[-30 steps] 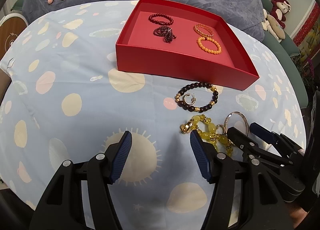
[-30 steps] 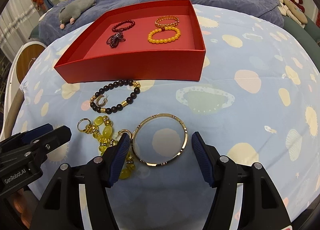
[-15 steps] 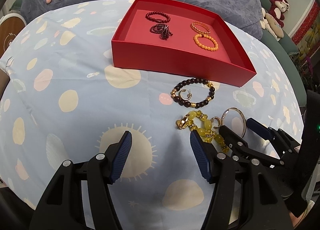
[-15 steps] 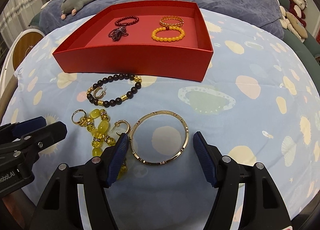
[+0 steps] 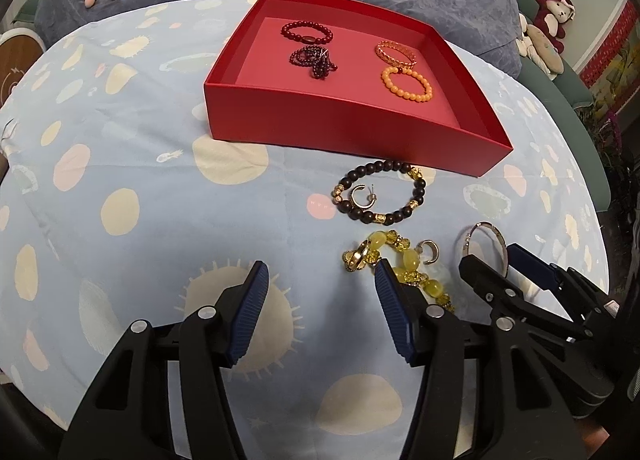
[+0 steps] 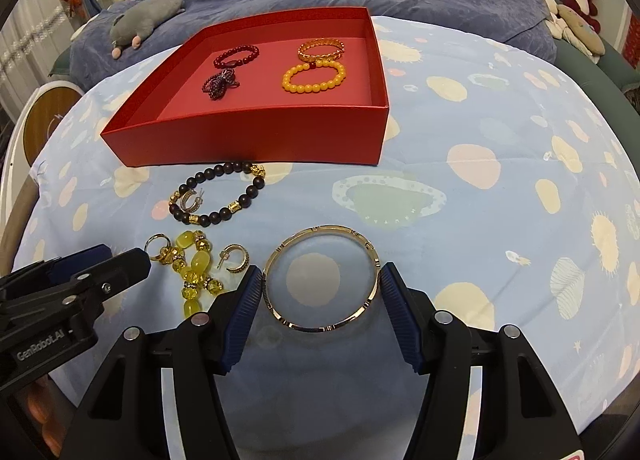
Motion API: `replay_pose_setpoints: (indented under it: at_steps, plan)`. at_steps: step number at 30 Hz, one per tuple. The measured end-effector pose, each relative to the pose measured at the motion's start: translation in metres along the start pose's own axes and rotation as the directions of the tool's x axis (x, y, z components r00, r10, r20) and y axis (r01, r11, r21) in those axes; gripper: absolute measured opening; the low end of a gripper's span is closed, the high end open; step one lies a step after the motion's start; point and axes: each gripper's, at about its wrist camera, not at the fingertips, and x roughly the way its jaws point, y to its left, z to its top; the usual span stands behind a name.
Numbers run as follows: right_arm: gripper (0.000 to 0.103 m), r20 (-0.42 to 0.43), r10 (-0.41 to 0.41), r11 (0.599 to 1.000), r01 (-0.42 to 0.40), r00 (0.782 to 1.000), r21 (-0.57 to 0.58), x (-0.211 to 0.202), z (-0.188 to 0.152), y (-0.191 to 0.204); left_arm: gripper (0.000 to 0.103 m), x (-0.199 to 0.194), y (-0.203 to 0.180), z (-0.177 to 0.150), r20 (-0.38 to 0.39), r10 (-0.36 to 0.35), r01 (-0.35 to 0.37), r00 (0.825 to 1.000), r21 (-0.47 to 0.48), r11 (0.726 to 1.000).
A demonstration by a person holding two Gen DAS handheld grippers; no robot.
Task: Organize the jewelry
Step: 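Lower the open right tool around the gold studded bangle, then grasp the gold studded bangle with the right tool and drop it into the red box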
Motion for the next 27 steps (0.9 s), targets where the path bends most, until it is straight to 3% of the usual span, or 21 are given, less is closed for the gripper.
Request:
replay_pose_setpoints:
  at_steps: [15,27]
  plan:
    - [0.059,0.003,0.025,1.0,-0.025,1.0,0.006,-0.002,0.004,0.001,0.004,0.014,-0.01,0.006,-0.031,-0.08,0.081,0.996,0.022,0.996]
    - [0.059,0.047,0.058,0.998,-0.058,0.997,0.001,-0.028,0.016,0.006,0.003,-0.019,-0.007,0.017,0.021,-0.082,0.082,0.996,0.021,0.996]
